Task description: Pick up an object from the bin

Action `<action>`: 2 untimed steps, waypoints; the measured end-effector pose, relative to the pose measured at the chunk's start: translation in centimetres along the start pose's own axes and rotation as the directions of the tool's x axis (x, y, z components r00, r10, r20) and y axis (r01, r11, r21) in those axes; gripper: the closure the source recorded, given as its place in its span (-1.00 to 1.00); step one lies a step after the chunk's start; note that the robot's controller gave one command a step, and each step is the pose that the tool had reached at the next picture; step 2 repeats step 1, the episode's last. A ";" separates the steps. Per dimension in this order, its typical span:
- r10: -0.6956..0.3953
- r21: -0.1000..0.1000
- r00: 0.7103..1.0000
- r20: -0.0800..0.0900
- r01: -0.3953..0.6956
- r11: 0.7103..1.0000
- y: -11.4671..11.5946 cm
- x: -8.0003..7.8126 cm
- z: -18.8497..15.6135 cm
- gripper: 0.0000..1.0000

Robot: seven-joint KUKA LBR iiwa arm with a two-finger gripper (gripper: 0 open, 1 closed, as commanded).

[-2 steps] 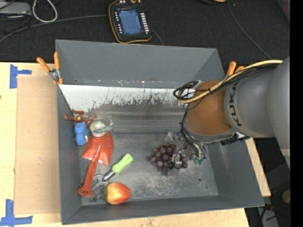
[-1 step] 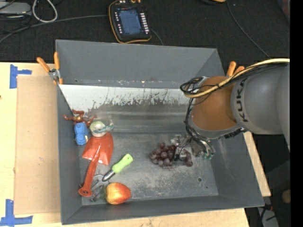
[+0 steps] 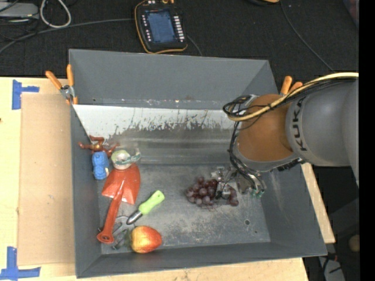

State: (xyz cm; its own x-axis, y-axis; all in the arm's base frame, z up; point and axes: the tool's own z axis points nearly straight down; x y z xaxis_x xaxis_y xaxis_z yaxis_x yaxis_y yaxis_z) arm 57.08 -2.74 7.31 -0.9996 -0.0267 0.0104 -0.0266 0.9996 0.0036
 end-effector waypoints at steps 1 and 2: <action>0.000 0.000 1.000 -0.003 0.000 1.000 0.0 0.1 -0.7 1.00; 0.000 0.000 1.000 -0.003 0.000 1.000 0.0 0.1 -0.7 1.00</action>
Offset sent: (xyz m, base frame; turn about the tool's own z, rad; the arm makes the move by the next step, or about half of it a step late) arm -0.0010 0.0003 0.0435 -0.0003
